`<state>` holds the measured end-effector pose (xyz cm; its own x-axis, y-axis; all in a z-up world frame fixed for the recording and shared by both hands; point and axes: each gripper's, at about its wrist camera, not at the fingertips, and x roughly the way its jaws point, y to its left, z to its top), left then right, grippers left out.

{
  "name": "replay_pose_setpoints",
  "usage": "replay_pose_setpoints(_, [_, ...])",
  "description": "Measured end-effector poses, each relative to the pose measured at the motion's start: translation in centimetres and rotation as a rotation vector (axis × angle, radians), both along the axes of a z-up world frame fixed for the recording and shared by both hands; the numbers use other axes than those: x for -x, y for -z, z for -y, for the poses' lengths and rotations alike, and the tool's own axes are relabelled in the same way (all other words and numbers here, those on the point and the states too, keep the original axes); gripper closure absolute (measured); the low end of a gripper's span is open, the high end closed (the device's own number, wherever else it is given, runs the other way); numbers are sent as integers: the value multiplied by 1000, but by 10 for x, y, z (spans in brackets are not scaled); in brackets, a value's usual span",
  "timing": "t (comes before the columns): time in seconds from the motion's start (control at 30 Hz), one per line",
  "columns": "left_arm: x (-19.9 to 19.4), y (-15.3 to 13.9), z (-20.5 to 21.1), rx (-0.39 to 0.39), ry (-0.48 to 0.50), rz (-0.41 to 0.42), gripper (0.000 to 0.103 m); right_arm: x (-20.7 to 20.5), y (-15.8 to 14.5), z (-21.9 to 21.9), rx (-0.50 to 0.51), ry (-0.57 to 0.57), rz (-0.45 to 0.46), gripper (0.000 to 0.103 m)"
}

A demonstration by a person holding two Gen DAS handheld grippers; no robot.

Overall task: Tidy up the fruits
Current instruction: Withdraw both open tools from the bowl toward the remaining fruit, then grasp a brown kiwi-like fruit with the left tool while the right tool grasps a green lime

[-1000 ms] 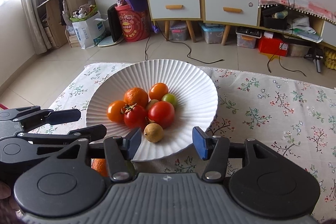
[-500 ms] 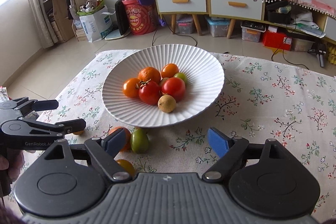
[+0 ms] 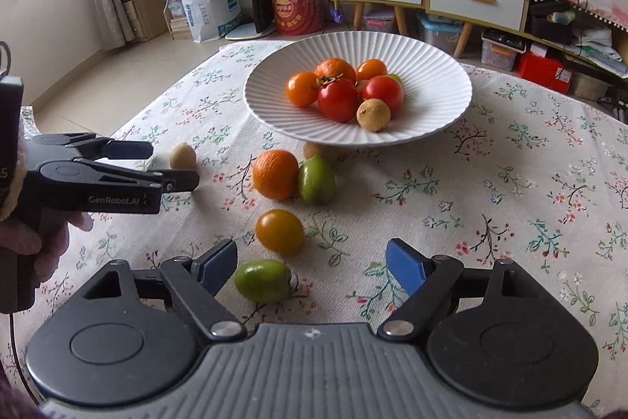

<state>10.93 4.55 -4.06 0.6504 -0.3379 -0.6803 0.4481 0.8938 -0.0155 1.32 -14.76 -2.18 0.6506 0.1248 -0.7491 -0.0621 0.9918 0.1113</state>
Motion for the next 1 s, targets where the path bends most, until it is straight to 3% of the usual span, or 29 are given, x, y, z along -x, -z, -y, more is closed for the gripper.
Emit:
replay_pose_setpoints(0.07, [2,0,0,13,3,9,34,2,4,-3,-4,-13,-10,31])
replay_pose_setpoints(0.33, [3,-1,9,25,34,9,61,6,6,-15,-20,-81,-31,52])
replay_pose_setpoints(0.5, [2,-2,11,19,31,6,77,9,4,-16,-22,-107,-33,72])
replay_pose_setpoints(0.57, [1,-2,12,15,26,3,83,10,4,-16,-23,-109,-32,73])
replay_pose_setpoints(0.8, [0,-10,14,19,19,13,83,9,-5,-12,-22,-108,-6,73])
replay_pose_setpoints(1.0, [-3,-25,18,61,18,34,83,-1,-18,7,-39,-37,43,73])
